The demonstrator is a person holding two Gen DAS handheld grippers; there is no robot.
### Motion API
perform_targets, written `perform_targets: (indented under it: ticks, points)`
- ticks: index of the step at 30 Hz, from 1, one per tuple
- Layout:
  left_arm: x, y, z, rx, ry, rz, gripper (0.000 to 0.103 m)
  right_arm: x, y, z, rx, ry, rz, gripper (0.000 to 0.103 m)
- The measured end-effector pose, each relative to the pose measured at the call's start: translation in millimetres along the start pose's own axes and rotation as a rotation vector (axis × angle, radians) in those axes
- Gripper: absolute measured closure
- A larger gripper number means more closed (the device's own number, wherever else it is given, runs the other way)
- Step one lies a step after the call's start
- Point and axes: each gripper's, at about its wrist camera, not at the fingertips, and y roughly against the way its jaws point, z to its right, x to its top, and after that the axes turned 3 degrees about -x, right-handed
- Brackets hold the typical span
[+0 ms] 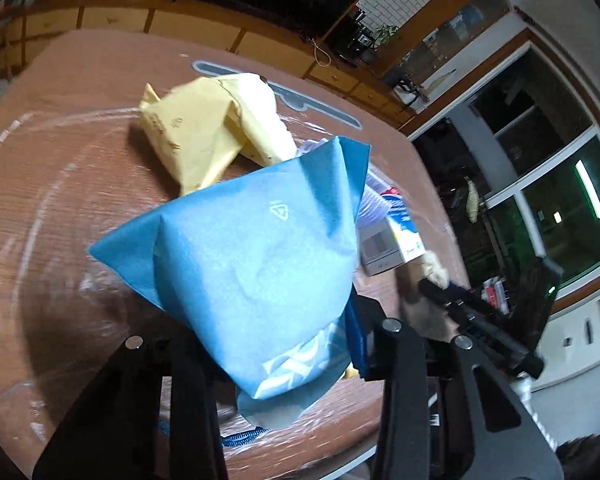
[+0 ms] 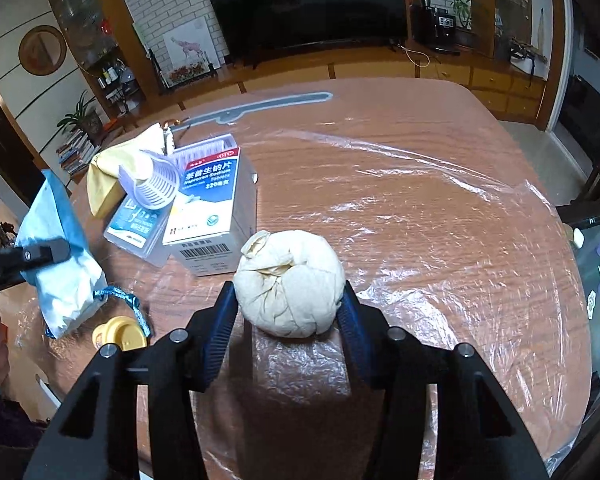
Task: Collect trash
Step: 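Grasp the blue cloth bag with the left tool while the right tool grasps the white cloth bundle, then carry the blue bag and white bundle over the trash bin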
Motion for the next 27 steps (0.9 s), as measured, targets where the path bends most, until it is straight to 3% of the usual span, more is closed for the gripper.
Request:
perform_targets:
  ticks: [14,27]
  points:
    - [-8,14,10,0.153,-0.128,0.062,0.062,4,27,-22,0.059,0.026,0.026,0.053]
    - [-23,36,33,0.163,-0.244,0.1,0.062,-10,72,-52,0.142,0.068,0.064,0.053]
